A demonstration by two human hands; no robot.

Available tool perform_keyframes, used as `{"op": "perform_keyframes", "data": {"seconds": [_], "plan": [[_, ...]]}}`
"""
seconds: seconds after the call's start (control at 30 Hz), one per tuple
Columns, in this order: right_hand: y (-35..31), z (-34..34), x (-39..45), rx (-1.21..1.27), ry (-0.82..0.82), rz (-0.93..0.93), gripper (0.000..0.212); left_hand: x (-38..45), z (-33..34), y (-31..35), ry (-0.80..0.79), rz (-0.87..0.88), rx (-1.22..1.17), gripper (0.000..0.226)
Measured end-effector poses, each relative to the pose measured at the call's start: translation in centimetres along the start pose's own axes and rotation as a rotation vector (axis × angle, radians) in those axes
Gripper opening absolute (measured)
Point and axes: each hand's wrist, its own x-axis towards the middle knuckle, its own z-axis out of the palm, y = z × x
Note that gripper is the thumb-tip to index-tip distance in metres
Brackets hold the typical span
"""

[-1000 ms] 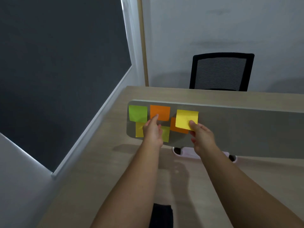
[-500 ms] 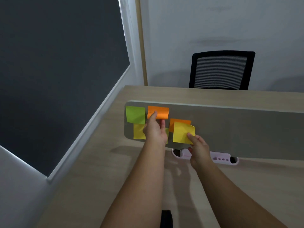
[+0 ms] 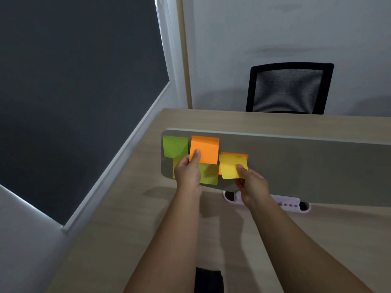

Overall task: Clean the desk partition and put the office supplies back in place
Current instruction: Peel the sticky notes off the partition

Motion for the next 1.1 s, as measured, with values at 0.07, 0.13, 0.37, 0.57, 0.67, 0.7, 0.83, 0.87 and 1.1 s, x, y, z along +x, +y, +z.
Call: {"op": "perform_keyframes", "data": {"seconds": [0.07,0.13,0.37,0.57,0.67,0.7,0.83,0.87,1.1], "plan": [[0.2,-0.2,-0.2,-0.009,0.014,-0.023,0.026,-0.1,-0.6,-0.2,-0.003,0.026,0.012,0.018],[0.4,-0.4,-0.4,-0.023,0.005,-0.038,0.020,0.0,-1.7,-0.5,0.003,0.018,-0.002,0.018],[3.9,-2.2,-1.4,-0.100,-0.022,0.049,0.020,2.3,-5.4,0.6,0.017,0.119,-0.154,0.014],[5.8,0.2,-0.7,-0.171,-0.051,0.089,0.022,4.2,-5.0,2.0,-0.058,0.096,-0.226,0.011],[5.7,1.5,0.2,-0.175,-0.062,0.115,0.012,4.9,-5.5,1.8,-0.006,0.106,-0.246,0.016],[5.8,1.8,0.5,-0.163,-0.061,0.118,0.012,5.0,-5.6,1.7,0.028,0.119,-0.247,0.019],[6.2,2.6,1.1,-0.059,-0.006,0.061,0.016,5.1,-6.5,0.8,0.097,0.108,-0.240,0.049],[6.3,2.5,1.0,-0.060,0.007,0.044,0.016,5.2,-6.9,0.3,0.107,0.088,-0.235,0.051],[8.5,-1.3,-0.6,-0.098,0.014,0.039,0.020,6.1,-8.0,-4.2,0.061,-0.102,-0.077,0.013]]}}
